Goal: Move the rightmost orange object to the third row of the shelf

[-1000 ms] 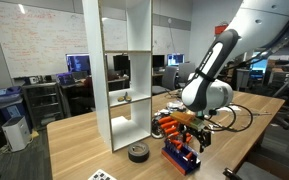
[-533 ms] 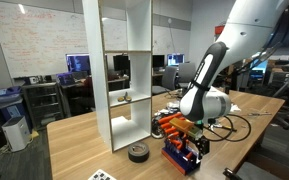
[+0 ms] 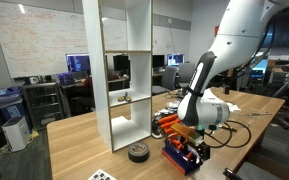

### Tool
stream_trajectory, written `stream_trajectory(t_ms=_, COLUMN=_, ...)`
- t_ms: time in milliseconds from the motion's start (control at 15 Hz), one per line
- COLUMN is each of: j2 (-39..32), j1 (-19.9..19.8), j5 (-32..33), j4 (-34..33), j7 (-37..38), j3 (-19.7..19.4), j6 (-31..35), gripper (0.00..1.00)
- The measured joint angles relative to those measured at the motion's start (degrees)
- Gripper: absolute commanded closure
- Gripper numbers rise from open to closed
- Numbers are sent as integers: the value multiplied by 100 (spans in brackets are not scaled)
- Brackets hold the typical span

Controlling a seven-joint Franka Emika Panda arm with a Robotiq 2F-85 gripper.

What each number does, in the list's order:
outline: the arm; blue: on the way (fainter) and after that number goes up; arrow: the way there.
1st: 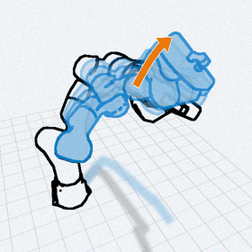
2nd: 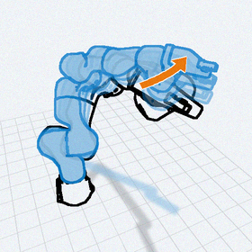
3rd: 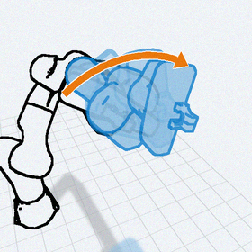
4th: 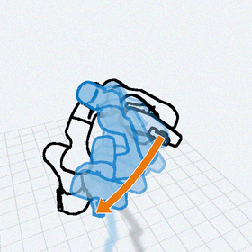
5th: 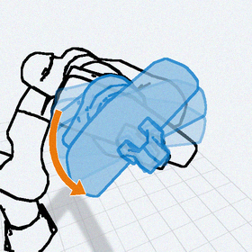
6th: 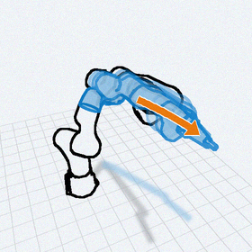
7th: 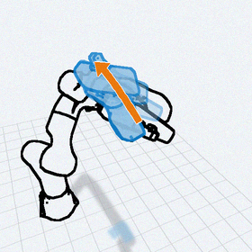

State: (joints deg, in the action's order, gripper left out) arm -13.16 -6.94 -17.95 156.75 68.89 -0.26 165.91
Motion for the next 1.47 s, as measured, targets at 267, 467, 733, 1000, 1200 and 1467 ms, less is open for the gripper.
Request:
stream_trajectory(t_ms=267, j2=-229, j1=0, j5=-248, j4=-102, j7=-281, j3=0, j6=47, gripper=28)
stream_trajectory(t_ms=467, j2=-419, j1=2, j5=-262, j4=-148, j7=-411, j3=-17, j6=203, gripper=54)
stream_trajectory(t_ms=733, j2=-528, j1=5, j5=-262, j4=-242, j7=-562, j3=-27, j6=389, gripper=85)
stream_trajectory(t_ms=1000, j2=-534, j1=6, j5=-262, j4=-309, j7=-667, j3=-38, j6=461, gripper=100)
stream_trajectory(t_ms=1200, j2=-535, j1=12, j5=-262, j4=-308, j7=-691, j3=-58, j6=461, gripper=98)
stream_trajectory(t_ms=1467, j2=-518, j1=124, j5=-256, j4=-292, j7=-727, j3=-183, j6=460, gripper=98)
